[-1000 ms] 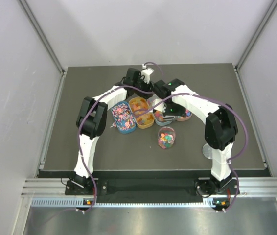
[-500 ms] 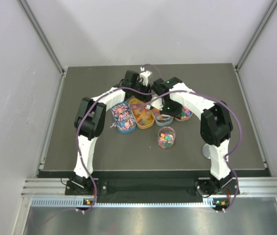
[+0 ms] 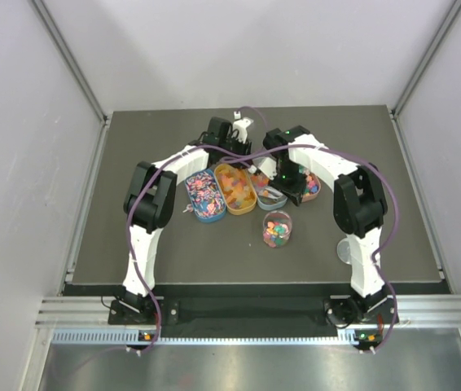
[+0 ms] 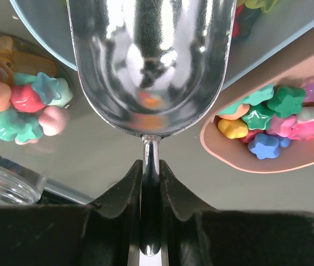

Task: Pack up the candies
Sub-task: Scoop the fake candies from the storage box.

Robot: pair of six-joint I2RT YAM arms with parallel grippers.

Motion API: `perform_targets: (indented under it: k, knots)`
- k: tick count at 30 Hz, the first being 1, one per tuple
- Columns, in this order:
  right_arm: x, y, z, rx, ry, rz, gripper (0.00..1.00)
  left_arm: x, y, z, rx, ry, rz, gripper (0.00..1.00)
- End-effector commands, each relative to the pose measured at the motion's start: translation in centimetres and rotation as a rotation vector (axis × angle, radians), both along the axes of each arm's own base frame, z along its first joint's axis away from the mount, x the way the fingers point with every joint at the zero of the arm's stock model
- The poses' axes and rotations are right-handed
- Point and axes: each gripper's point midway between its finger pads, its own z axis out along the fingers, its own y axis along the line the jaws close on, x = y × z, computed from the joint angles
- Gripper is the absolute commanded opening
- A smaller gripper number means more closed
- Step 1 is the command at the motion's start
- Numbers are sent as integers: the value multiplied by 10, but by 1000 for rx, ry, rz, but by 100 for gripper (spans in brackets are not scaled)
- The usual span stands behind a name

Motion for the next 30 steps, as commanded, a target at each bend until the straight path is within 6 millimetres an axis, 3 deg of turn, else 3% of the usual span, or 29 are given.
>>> perform_targets:
  k: [1, 6, 11, 13, 30]
  knots:
    - [-26, -6, 24, -8, 100, -39, 0, -3, -15, 36, -62, -70, -54, 34]
    - [-36, -16, 30, -21, 97, -92, 0, -5, -17, 37, -73, -64, -74, 20]
    - [-61, -25, 28, -50, 140, -170, 0, -1, -21, 33, -78, -65, -80, 18]
    - [-63, -25, 28, -52, 141, -191, 0, 2, -22, 35, -83, -73, -81, 17]
    - [-20, -7, 25, -26, 71, -262, 0, -1, -25, 28, -89, -52, -97, 10]
